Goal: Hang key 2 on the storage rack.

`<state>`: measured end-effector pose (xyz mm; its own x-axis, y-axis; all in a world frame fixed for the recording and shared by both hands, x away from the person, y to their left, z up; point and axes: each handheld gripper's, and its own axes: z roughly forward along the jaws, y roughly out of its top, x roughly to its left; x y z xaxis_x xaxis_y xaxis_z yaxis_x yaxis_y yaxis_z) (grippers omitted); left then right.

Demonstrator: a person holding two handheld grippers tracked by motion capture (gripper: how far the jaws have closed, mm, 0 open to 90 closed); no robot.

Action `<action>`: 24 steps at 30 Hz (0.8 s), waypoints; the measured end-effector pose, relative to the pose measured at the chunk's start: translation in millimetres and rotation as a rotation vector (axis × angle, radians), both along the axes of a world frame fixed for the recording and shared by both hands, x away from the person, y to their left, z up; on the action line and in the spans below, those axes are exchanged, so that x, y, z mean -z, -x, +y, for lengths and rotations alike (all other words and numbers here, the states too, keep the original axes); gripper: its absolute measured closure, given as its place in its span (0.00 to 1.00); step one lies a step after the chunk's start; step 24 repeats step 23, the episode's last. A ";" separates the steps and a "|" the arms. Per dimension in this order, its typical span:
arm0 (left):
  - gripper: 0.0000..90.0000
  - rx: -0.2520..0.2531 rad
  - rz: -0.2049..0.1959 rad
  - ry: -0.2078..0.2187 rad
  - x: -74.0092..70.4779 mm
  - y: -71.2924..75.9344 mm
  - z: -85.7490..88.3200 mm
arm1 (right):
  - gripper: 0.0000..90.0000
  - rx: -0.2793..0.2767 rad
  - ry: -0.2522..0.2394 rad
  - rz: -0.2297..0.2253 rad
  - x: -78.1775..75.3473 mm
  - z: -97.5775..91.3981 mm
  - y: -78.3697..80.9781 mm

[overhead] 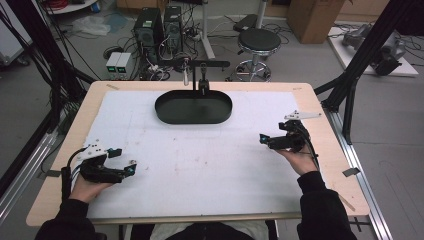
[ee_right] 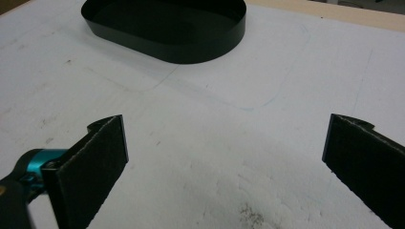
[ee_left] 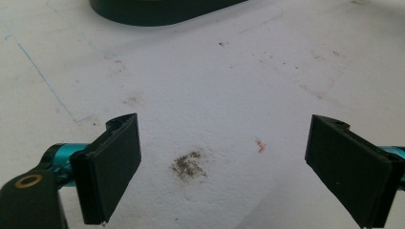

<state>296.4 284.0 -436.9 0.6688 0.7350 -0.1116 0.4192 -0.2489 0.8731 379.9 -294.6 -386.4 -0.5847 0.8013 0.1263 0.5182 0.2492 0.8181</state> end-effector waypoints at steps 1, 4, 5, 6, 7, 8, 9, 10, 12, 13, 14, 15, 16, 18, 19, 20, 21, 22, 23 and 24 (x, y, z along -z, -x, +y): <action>0.14 0.001 0.001 -0.001 0.1 0.2 -0.1 | 0.01 -0.002 0.001 0.000 1.5 -1.0 2.2; 0.14 0.003 0.004 0.001 0.2 0.8 -0.9 | 0.01 0.004 -0.012 -0.007 5.8 -5.2 10.0; 0.14 0.004 0.004 -0.001 0.1 0.9 -0.8 | 0.01 0.006 -0.011 -0.007 6.9 -6.0 11.7; 0.14 0.006 0.005 -0.003 0.1 1.0 -0.7 | 0.01 0.006 -0.012 -0.006 8.5 -6.9 13.9; 0.14 0.007 0.004 -0.005 0.1 1.0 -0.7 | 0.01 0.000 -0.009 -0.008 10.7 -8.2 16.3; 0.14 0.007 0.004 -0.006 0.1 1.0 -0.7 | 0.01 -0.003 -0.009 -0.009 12.6 -8.9 18.2; 0.14 0.007 0.005 -0.007 0.0 1.0 -0.6 | 0.01 -0.003 -0.010 -0.005 13.9 -9.2 20.0; 0.14 0.005 0.005 -0.008 0.1 1.2 -0.8 | 0.01 -0.004 -0.008 -0.001 15.9 -9.7 22.0; 0.14 0.007 0.005 -0.010 0.0 1.1 -0.7 | 0.01 -0.007 -0.004 0.002 20.1 -10.8 25.8; 0.14 0.006 0.005 -0.010 0.1 1.0 -0.8 | 0.01 -0.009 -0.003 0.005 22.2 -11.3 27.7; 0.14 0.005 0.007 -0.010 0.1 1.3 -0.8 | 0.01 -0.012 -0.001 0.005 24.4 -11.9 29.5; 0.14 0.003 0.006 -0.010 0.1 1.3 -0.9 | 0.01 -0.011 -0.001 0.008 26.4 -12.2 31.6; 0.14 0.005 0.006 -0.012 0.1 1.2 -0.8 | 0.01 -0.010 0.002 0.012 28.5 -12.6 33.5; 0.14 0.006 0.006 -0.012 0.2 1.1 -0.8 | 0.01 -0.013 0.013 0.010 32.6 -13.6 36.5; 0.14 0.006 0.008 -0.012 0.2 1.2 -0.9 | 0.01 -0.011 0.015 0.014 34.4 -14.4 38.1; 0.14 0.006 0.007 -0.013 0.3 1.2 -1.0 | 0.01 -0.007 0.013 0.015 36.1 -15.1 39.2; 0.14 0.007 0.008 -0.013 0.3 1.2 -1.0 | 0.01 -0.007 0.010 0.016 37.9 -16.0 40.2; 0.14 0.004 0.009 -0.013 0.3 1.5 -1.2 | 0.01 -0.008 0.007 0.014 39.6 -16.8 40.8; 0.14 0.005 0.008 -0.012 0.3 1.5 -1.2 | 0.01 -0.006 0.007 0.018 40.8 -17.2 41.7; 0.14 0.005 0.008 -0.012 0.3 1.5 -1.2 | 0.01 -0.006 0.007 0.018 40.8 -17.2 41.7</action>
